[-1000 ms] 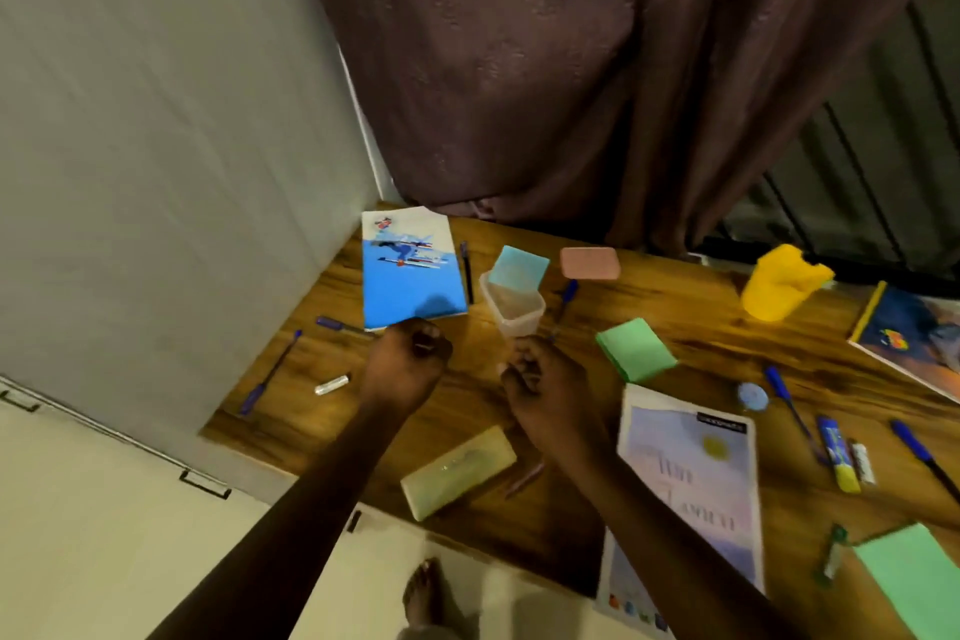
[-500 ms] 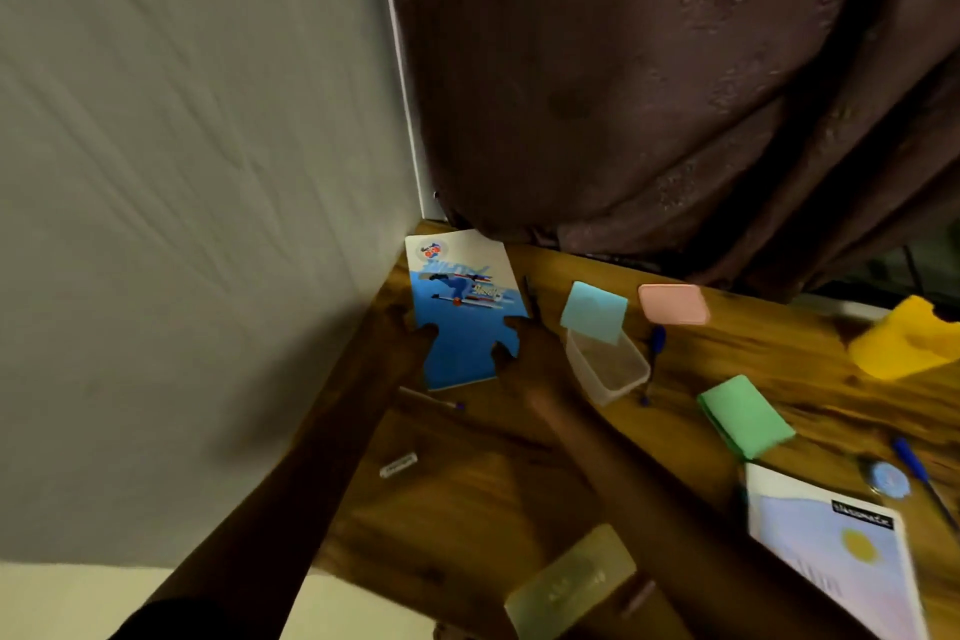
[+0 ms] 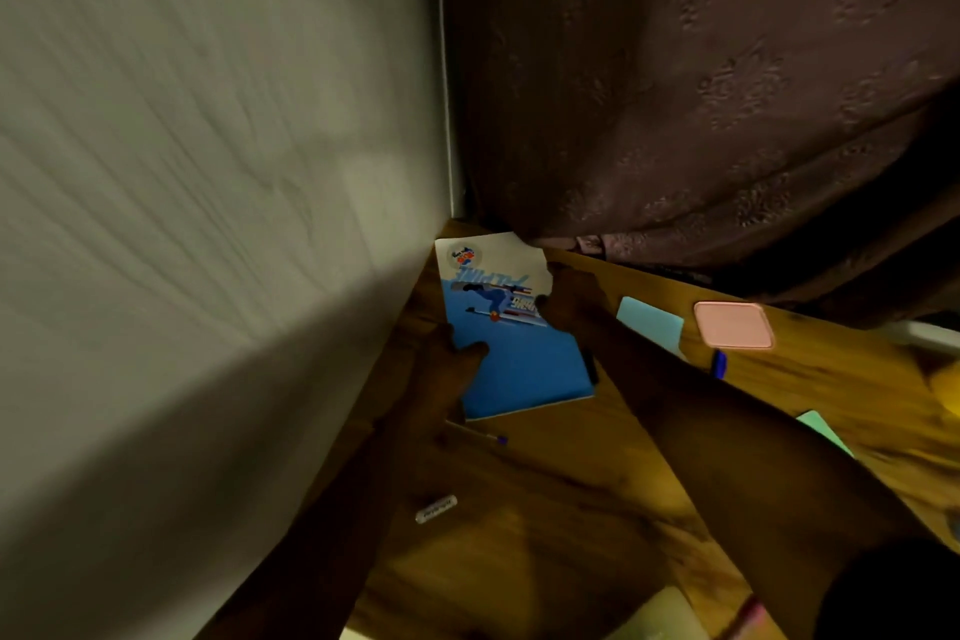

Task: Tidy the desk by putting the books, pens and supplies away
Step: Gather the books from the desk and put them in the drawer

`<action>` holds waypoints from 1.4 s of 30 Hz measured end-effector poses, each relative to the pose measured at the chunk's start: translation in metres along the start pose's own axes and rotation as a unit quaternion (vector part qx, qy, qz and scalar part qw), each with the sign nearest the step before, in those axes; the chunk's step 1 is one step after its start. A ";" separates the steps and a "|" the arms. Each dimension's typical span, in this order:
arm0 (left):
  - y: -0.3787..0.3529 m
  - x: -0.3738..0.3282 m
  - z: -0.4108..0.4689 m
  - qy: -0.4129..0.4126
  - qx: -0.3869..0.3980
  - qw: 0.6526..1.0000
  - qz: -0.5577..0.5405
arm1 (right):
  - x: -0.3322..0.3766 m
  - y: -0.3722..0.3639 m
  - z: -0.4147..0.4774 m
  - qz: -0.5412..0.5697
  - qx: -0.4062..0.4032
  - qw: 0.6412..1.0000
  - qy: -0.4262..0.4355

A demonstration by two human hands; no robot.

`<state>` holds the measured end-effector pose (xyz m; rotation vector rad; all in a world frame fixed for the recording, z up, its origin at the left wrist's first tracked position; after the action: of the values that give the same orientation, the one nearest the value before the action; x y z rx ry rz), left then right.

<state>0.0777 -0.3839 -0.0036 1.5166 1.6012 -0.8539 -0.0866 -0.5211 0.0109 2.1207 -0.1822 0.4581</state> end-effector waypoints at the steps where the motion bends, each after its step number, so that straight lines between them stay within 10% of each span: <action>1: -0.001 0.001 0.000 0.002 0.001 1.000 -0.003 | 0.000 0.001 0.004 0.017 -0.001 1.000 -0.002; 14: -0.017 -0.007 -0.019 -0.016 0.021 0.999 0.045 | 0.025 0.047 -0.024 0.434 -0.014 0.895 0.103; 30: -0.081 -0.090 -0.160 -0.236 -0.075 0.963 0.103 | -0.003 0.150 -0.201 0.291 0.003 0.947 0.137; 34: -0.114 -0.124 -0.206 -0.397 -0.069 0.848 0.345 | -0.025 0.143 -0.252 0.147 0.095 0.973 0.153; 38: -0.155 -0.140 -0.235 -0.364 0.006 0.766 0.529 | -0.057 0.133 -0.299 0.050 0.129 0.974 0.180; 42: -0.198 -0.136 -0.260 -0.322 0.142 0.778 0.521 | -0.097 0.126 -0.350 0.052 0.178 0.962 0.201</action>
<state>-0.1383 -0.2389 0.2359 1.7121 0.0207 -0.8002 -0.3024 -0.3061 0.2452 2.3165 0.0266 1.0363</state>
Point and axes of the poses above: each hand's wrist, its own z-axis towards the middle knuckle, its own y-axis out of the back of the hand, x = y × z, the point moved 4 cm from there along z, towards the middle knuckle, and after that the axes turned 14 degrees about x, right-handed, at the moved point
